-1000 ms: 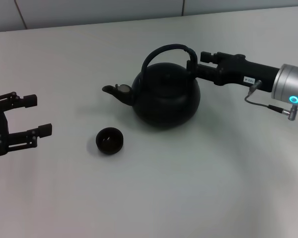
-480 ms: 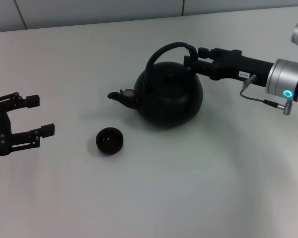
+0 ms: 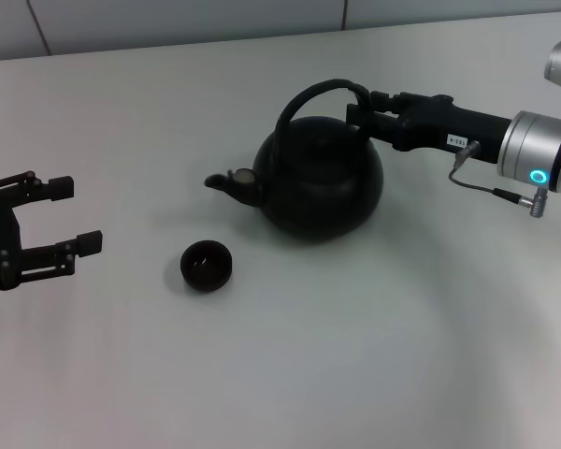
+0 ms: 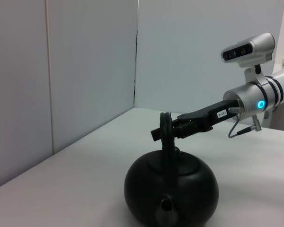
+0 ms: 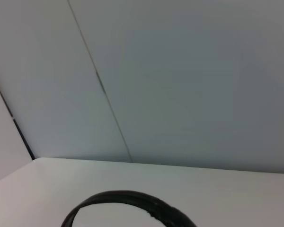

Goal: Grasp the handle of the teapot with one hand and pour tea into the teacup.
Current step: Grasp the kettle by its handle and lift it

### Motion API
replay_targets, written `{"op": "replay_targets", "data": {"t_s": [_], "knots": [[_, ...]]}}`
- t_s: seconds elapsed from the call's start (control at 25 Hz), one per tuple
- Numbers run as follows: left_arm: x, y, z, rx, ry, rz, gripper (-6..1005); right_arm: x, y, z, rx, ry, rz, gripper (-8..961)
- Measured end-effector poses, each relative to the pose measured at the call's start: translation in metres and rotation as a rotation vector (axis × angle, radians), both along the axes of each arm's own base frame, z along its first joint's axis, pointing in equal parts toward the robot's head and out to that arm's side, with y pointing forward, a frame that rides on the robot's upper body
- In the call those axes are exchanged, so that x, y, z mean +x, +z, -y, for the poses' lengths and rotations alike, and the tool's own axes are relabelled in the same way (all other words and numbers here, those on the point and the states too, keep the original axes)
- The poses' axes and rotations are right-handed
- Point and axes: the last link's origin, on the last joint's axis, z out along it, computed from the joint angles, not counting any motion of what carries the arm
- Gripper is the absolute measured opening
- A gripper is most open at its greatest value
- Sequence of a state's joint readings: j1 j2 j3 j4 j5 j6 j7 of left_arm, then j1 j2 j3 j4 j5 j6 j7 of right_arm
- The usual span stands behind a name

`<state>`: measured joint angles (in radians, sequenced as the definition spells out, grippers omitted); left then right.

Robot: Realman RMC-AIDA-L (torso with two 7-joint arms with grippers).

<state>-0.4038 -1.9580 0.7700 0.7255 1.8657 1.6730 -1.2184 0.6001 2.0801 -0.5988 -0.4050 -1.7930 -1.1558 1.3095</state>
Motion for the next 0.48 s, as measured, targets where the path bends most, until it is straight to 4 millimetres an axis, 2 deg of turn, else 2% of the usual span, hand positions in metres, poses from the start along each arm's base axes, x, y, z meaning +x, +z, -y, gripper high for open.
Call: {"op": "replay_targets", "data": {"t_s": [0.12,0.48], "knots": [[0.0000,0.0000,-0.0003,0.000,0.000,-0.002,785,0.0002,0.0013,-0.0025,0.012,-0.010,-0.002,571],[-0.0020,0.0003,0.0013,0.003,0.002,-0.004,785,-0.0059,-0.0006,-0.0059,0.008,0.014,0.007,200]]}}
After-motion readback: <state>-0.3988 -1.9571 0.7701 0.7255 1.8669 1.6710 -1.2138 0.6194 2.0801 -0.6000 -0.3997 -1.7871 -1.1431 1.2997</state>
